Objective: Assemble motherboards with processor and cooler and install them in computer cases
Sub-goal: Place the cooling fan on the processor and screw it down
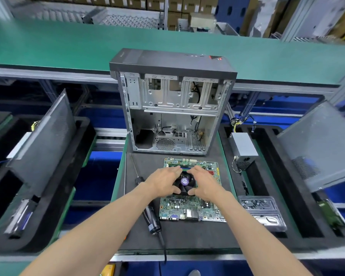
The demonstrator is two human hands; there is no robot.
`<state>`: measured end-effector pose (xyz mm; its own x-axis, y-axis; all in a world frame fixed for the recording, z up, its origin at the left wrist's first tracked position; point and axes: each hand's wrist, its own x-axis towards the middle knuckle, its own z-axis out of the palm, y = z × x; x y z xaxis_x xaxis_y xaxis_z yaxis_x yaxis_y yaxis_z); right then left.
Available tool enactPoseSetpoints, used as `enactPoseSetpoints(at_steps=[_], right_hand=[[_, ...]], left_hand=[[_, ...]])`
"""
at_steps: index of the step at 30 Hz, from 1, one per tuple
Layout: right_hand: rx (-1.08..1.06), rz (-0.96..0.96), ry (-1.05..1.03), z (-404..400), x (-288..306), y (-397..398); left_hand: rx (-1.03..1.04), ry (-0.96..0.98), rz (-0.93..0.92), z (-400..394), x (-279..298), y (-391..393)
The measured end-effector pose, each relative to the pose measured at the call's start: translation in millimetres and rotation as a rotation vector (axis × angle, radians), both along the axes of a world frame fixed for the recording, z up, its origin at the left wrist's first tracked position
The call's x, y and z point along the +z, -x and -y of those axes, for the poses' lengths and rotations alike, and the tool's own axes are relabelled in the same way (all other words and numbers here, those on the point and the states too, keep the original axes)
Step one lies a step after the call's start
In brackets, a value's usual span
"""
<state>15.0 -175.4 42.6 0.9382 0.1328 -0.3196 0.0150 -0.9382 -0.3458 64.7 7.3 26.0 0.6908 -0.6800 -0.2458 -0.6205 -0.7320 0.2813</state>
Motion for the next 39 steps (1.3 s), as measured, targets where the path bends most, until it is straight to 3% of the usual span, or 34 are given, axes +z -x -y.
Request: enactPoseSetpoints(at_steps=[7,12,15,18,26,32,39], right_hand=[[0.096,0.074,0.189,-18,5,5],[0.291,0.3,0.09,-54,-1,11],[0.481,0.337,0.074,-80,-10,15],[0.597,0.304,0.123,-99,-20,18],[0.672,0.174,0.148,-114,-37,23],[0.68,0.19,0.156,-120,-43,25],[0.723,0.196,0.212,-130,-50,24]], left_hand=[[0.403,0.182,-0.064,-49,-2,11],[0.646,0.224,-0.032,-84,1,14],[0.772,0.279,-0.078,-101,1,19],[0.803,0.255,-0.095,-117,-3,22],[0.791,0.162,-0.103,-137,-28,28],[0.765,0.09,-0.098,-131,-40,28],[0.867,0.173,-0.061,-127,-47,26]])
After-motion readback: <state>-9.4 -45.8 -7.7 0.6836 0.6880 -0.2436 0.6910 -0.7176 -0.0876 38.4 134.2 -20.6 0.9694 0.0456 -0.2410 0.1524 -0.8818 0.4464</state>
